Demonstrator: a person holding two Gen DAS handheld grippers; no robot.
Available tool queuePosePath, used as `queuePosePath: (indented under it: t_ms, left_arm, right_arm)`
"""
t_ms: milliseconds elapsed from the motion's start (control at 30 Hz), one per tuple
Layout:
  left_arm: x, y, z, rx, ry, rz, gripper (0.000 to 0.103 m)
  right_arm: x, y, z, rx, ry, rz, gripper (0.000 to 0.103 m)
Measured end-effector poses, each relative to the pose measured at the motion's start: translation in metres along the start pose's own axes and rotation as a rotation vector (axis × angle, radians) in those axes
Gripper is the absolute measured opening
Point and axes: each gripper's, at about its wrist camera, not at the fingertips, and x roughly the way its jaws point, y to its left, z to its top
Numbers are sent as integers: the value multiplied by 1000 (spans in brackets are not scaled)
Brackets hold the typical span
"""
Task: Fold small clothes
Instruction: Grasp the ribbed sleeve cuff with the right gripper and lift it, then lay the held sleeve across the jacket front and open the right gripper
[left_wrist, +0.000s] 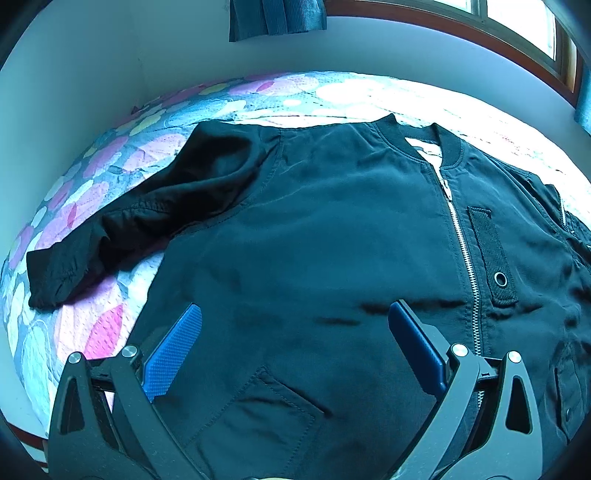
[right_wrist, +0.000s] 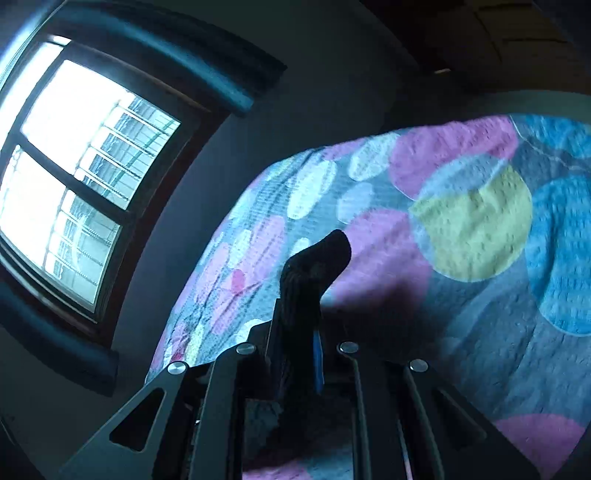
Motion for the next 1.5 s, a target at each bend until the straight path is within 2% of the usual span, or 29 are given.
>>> queuePosePath:
  t_ms: [133, 267, 433, 633, 867, 1033, 1167, 1333, 1500]
  left_arm:
    - [-2, 9, 0, 4, -8, 7, 101]
    - [-6, 23, 2, -9, -18, 3, 101]
    - [-13, 41, 1, -18, -41, 7, 101]
    - [-20, 63, -1, -60, -57, -3, 101]
    - [-20, 77, -3, -92, -56, -11, 101]
    - [-19, 78, -4, -96, -52, -23, 101]
    - [-18, 75, -5, -90, -49, -31, 101]
    - [-12, 73, -7, -91, -32, -31, 101]
    - [-10, 73, -8, -89, -27, -29, 101]
  right_arm:
    - [-24, 82, -10, -176, -35, 92, 13]
    - [-45, 175, -42, -362, -30, 228, 13]
    - [-54, 262, -111, -547, 67, 381, 13]
    - [-34, 338, -210, -750, 182, 450, 13]
    - [19, 360, -325, -883, 410, 414, 13]
    - [51, 351, -383, -942, 533, 363, 13]
    - [61, 349, -415, -972, 594, 351, 14]
    - [65, 350, -432, -979, 648, 386, 21]
    - [71, 347, -458, -993, 751, 393, 25]
